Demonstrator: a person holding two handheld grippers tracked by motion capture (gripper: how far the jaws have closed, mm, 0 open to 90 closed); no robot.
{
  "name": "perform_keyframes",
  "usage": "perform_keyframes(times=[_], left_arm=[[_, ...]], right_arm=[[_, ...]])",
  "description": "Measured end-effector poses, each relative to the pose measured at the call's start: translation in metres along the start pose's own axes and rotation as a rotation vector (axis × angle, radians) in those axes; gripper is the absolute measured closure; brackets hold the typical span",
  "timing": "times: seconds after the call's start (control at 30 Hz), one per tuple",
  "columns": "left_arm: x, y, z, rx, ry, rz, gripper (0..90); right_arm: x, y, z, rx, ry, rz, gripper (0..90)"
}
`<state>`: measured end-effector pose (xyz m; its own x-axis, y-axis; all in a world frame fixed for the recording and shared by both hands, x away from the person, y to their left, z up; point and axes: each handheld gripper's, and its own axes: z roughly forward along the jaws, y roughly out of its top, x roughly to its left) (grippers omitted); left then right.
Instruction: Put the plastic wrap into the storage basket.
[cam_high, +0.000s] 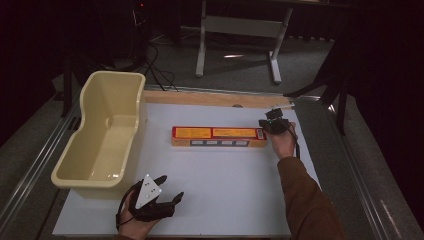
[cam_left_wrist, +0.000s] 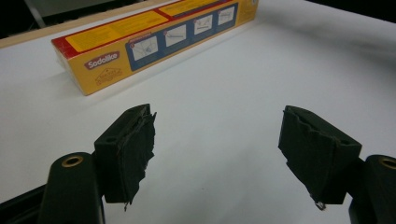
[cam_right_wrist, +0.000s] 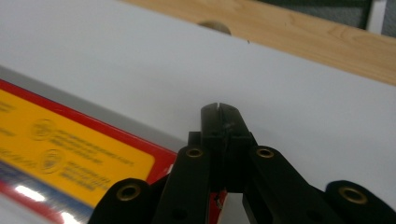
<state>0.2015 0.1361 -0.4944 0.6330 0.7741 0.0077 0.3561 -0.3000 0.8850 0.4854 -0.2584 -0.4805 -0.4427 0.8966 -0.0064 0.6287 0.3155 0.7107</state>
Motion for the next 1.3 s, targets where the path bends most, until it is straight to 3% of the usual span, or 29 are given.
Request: perform_keyframes(times=[0.17, 0.27, 0.33, 0.4, 0.5, 0.6, 0.73, 0.8, 0.83, 0.87, 0.93, 1.0, 1.07, 1.17, 1.2, 1.27, 1.3], left_arm=[[0.0, 0.0, -0.001, -0.007, -0.002, 0.003, 26.6], [-0.002, 0.001, -0.002, -0.022, -0.004, 0.014, 27.5], [-0.004, 0.001, -0.002, -0.024, -0.005, 0.017, 27.7], [-0.005, 0.001, -0.002, -0.029, -0.004, 0.024, 27.8], [-0.005, 0.002, -0.003, -0.04, 0.002, 0.026, 28.1], [-0.003, 0.001, -0.004, -0.043, 0.008, 0.019, 28.1], [-0.003, 0.001, -0.005, -0.048, 0.014, 0.017, 28.2], [-0.003, 0.001, -0.005, -0.048, 0.018, 0.018, 28.3], [-0.004, 0.001, -0.005, -0.049, 0.021, 0.02, 28.6], [-0.004, 0.001, -0.004, -0.051, 0.022, 0.022, 28.6], [-0.005, 0.002, -0.004, -0.052, 0.024, 0.022, 28.7], [-0.004, 0.002, -0.004, -0.052, 0.022, 0.021, 28.6], [-0.004, 0.002, -0.004, -0.05, 0.023, 0.022, 28.7], [-0.003, 0.002, -0.005, -0.057, 0.022, 0.018, 28.7], [-0.003, 0.002, -0.006, -0.061, 0.026, 0.019, 28.7], [-0.003, 0.002, -0.007, -0.067, 0.027, 0.016, 28.8], [-0.003, 0.002, -0.007, -0.067, 0.027, 0.016, 28.9]], right_arm=[[-0.001, 0.003, 0.011, 0.086, -0.026, -0.036, 89.9], [-0.005, 0.002, 0.01, 0.129, -0.013, 0.013, 90.0], [-0.004, 0.001, 0.009, 0.177, -0.01, -0.002, 90.0], [0.001, -0.004, 0.007, 0.241, 0.026, -0.039, 90.0], [0.013, -0.015, -0.003, 0.256, 0.074, -0.101, 90.0], [0.023, -0.028, -0.016, 0.251, 0.128, -0.111, 90.0], [0.038, -0.05, -0.034, 0.218, 0.218, -0.08, 90.0], [0.049, -0.061, -0.04, 0.225, 0.259, -0.113, 89.9], [0.054, -0.062, -0.043, 0.224, 0.253, -0.136, 89.7], [0.056, -0.062, -0.044, 0.219, 0.234, -0.156, 88.0], [0.06, -0.054, -0.048, 0.17, 0.183, -0.185, 75.8], [0.061, -0.043, -0.048, 0.136, 0.17, -0.166, 65.2], [0.066, -0.029, -0.046, 0.09, 0.18, -0.158, 49.2], [0.073, -0.016, -0.04, 0.074, 0.224, -0.16, 43.6], [0.082, -0.007, -0.032, 0.086, 0.254, -0.191, 38.4], [0.097, 0.001, -0.018, 0.093, 0.249, -0.253, 30.6], [0.097, 0.001, -0.018, 0.093, 0.249, -0.253, 30.6]])
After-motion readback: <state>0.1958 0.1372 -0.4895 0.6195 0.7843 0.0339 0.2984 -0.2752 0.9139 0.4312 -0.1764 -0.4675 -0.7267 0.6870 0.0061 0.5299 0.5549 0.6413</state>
